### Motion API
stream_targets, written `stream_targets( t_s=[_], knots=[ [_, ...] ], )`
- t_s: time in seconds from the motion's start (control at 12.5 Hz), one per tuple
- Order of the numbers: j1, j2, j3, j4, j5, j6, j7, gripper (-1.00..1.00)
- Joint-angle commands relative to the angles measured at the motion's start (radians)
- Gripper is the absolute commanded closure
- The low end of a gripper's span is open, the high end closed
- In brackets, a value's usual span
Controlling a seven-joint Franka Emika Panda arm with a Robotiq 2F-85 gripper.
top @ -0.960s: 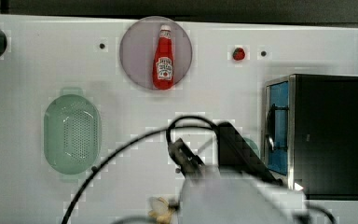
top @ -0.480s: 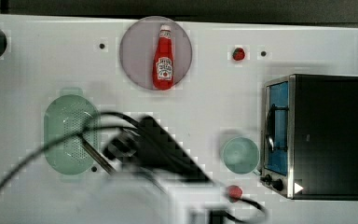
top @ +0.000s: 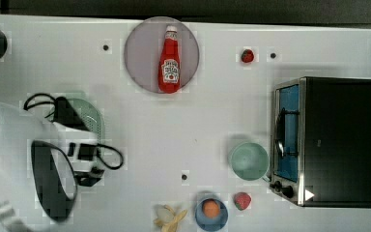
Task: Drag strainer left to right.
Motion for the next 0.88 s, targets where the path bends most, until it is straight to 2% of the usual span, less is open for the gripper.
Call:
stream_targets(
  t_s=[0.08,0.4,0.72,0.88],
  knots=[
    [0.012,0.031,0.046,-0.018,-0.013,0.15,0.349,-1.0],
    [0.016,0.216,0.065,-0.11,-0.015,0.426,0.541,-1.0],
    [0.017,0.365,0.055,-0.186,-0.015,0.757,0.558,-1.0],
    [0.026,0.425,0.033,-0.202,-0.015,0.837,0.558,-1.0]
  ],
)
